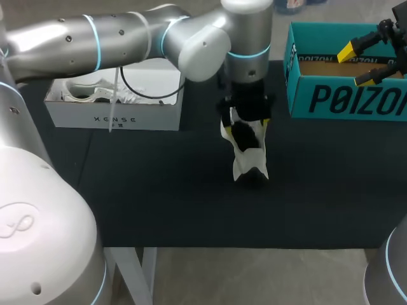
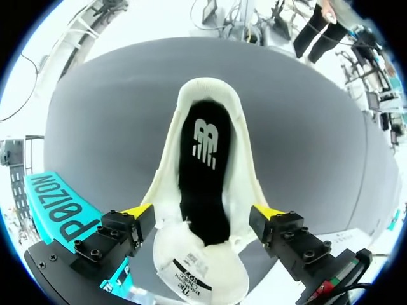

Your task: Take the shoe out of the shoebox, open the shoe tongue, remove and reinsert the insole, then place the shoe into the shoebox

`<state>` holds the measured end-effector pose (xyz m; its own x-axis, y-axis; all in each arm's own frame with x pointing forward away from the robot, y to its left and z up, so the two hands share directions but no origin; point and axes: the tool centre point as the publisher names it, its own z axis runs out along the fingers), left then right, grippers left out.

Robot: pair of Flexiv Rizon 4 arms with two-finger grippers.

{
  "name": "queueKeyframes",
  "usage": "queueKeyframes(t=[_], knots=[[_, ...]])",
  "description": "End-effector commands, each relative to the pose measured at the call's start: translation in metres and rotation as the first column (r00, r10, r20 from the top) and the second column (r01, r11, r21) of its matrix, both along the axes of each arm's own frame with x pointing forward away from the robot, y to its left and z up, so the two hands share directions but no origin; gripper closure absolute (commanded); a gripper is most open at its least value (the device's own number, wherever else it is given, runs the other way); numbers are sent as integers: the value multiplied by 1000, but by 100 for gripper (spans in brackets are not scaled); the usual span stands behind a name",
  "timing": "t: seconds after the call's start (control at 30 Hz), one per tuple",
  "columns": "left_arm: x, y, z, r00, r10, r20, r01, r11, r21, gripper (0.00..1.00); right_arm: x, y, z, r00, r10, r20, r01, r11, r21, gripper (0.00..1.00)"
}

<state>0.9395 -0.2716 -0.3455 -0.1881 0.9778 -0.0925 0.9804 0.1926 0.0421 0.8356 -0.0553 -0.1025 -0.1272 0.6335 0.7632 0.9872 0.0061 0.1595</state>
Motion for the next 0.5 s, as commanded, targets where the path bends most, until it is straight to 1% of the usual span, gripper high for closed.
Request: queueKeyframes(t=[0.03, 0.3, 0.5], knots=[[7, 3, -3, 1000, 7, -2, -7, 1000, -6, 0, 2, 0, 0, 1000, 2, -2, -2, 1000, -2, 0], [20, 9, 2, 999, 35, 4, -35, 999, -2, 0, 2, 0, 0, 1000, 2, -2, -2, 1000, -2, 0], [29, 21, 25, 997, 68, 22, -68, 997, -23, 0, 2, 0, 0, 1000, 2, -2, -2, 1000, -2, 0]])
